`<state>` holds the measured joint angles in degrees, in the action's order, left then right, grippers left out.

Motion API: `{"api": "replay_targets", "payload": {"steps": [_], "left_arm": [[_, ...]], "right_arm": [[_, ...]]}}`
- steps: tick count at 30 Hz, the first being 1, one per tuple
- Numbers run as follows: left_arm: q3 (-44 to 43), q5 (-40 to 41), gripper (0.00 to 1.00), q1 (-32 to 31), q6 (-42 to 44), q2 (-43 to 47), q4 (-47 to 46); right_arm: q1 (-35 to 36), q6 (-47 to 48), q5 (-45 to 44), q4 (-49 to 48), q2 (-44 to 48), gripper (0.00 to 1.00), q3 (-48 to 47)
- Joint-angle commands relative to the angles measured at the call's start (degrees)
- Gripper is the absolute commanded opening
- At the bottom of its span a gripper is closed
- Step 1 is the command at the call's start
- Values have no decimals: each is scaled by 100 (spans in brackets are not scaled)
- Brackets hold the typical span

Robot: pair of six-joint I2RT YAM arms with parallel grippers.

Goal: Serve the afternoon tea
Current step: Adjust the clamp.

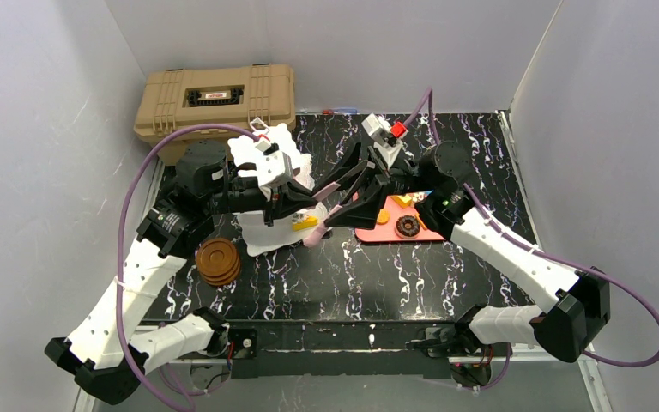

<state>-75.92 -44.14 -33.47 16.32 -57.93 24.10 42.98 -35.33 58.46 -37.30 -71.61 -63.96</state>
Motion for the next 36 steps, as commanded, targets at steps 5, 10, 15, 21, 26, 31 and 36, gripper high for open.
{"api": "replay_targets", "payload": {"steps": [5, 10, 15, 21, 26, 31, 36], "left_arm": [[-103, 471, 0, 23, 196, 115, -348], [-114, 443, 0, 20, 191, 115, -332], [-150, 471, 0, 25, 169, 115, -322], [-254, 485, 2, 42, 131, 137, -294], [-338, 593, 37, 51, 269, 171, -223], [-389, 886, 67, 93, 475, 326, -166], [-593, 1276, 86, 125, 639, 410, 254]], "right_arm": [[86, 89, 100, 179, 112, 89, -139], [88, 71, 90, 221, 63, 82, -159], [83, 123, 87, 311, 18, 70, -178], [71, 585, 6, 1009, -31, 55, -327], [25, 1060, -135, 1681, -51, 54, -558], [-185, 1400, -304, 2196, -3, 53, -661], [-464, 1973, -781, 2863, -59, 53, -627]]}}
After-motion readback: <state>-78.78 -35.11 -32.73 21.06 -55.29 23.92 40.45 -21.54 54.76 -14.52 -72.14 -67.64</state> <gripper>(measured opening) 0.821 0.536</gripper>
